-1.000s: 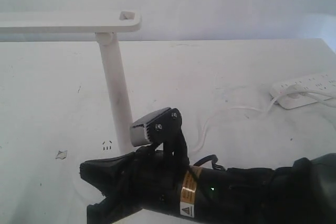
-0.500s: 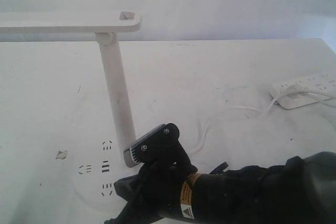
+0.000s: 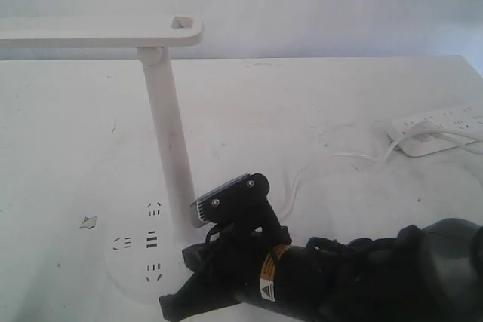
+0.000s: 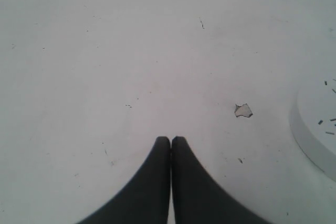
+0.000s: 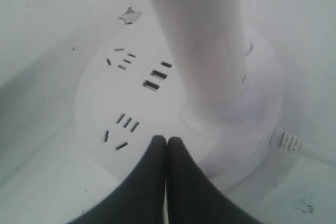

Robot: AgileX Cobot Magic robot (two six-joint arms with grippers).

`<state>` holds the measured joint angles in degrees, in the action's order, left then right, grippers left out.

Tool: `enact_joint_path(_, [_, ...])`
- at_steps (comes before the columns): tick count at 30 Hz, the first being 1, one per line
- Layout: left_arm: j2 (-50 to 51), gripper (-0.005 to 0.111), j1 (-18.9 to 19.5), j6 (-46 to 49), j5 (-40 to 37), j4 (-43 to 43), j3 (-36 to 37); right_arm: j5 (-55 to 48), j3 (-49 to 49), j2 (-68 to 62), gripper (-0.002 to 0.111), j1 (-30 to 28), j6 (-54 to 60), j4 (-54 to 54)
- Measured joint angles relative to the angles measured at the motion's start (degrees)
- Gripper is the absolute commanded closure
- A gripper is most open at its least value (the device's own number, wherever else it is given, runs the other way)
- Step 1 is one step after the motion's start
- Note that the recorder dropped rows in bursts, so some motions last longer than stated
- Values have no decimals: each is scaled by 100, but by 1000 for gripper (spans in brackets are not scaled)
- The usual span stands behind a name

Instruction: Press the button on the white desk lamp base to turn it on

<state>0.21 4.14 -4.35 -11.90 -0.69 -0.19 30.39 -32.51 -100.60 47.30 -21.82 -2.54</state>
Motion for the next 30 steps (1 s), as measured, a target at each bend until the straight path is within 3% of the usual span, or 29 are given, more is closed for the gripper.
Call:
enact_joint_path(10, [0, 107, 0, 0, 0, 0, 0, 438, -179, -196, 108, 0, 0, -601])
enact_joint_path(30, [0, 107, 0, 0, 0, 0, 0, 629, -230, -604, 108, 0, 107, -51])
